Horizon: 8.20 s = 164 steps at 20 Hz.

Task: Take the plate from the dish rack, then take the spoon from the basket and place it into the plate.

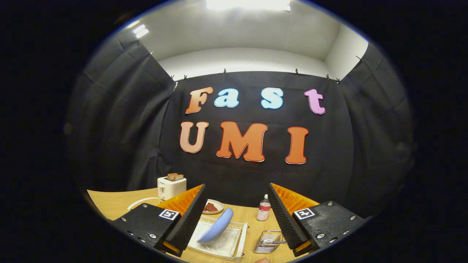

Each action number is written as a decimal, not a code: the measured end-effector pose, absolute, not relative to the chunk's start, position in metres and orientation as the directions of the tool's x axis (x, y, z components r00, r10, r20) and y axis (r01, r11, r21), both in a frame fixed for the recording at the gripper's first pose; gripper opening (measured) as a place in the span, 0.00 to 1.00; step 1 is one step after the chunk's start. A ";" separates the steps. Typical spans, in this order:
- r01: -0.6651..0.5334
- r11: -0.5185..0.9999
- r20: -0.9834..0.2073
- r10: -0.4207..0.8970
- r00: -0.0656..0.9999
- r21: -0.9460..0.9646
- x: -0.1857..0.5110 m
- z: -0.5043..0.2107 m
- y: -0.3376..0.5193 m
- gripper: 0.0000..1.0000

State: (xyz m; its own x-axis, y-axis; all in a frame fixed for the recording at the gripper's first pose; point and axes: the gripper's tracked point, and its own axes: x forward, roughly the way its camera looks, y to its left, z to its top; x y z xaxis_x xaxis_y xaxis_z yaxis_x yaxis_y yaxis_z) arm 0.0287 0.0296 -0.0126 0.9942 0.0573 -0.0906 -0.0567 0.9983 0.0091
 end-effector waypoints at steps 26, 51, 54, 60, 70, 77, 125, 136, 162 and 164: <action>0.017 0.976 -0.867 0.183 0.464 0.215 0.102 -0.200 0.070 0.85; 0.056 0.991 -0.937 -0.136 0.322 -0.124 0.114 -0.226 0.069 0.30; 0.089 0.986 -0.925 -0.162 0.343 -0.140 0.118 -0.214 0.061 0.29; 0.111 0.992 -0.909 -0.104 0.403 -0.064 0.096 -0.181 0.058 0.29; 0.061 0.995 -0.879 0.040 0.475 0.078 0.008 -0.147 0.051 0.28; 0.055 0.985 -0.895 0.128 0.427 0.167 -0.042 -0.169 0.054 0.28; 0.235 0.937 -0.640 -0.016 0.768 0.258 -0.063 -0.243 -0.011 0.74; 0.302 0.933 -0.546 -0.153 0.824 0.195 -0.022 -0.233 -0.059 0.78; 0.322 0.918 -0.446 -0.193 0.874 0.233 -0.005 -0.174 -0.080 0.09; 0.291 0.925 -0.413 -0.172 0.894 0.243 -0.015 -0.151 -0.075 0.09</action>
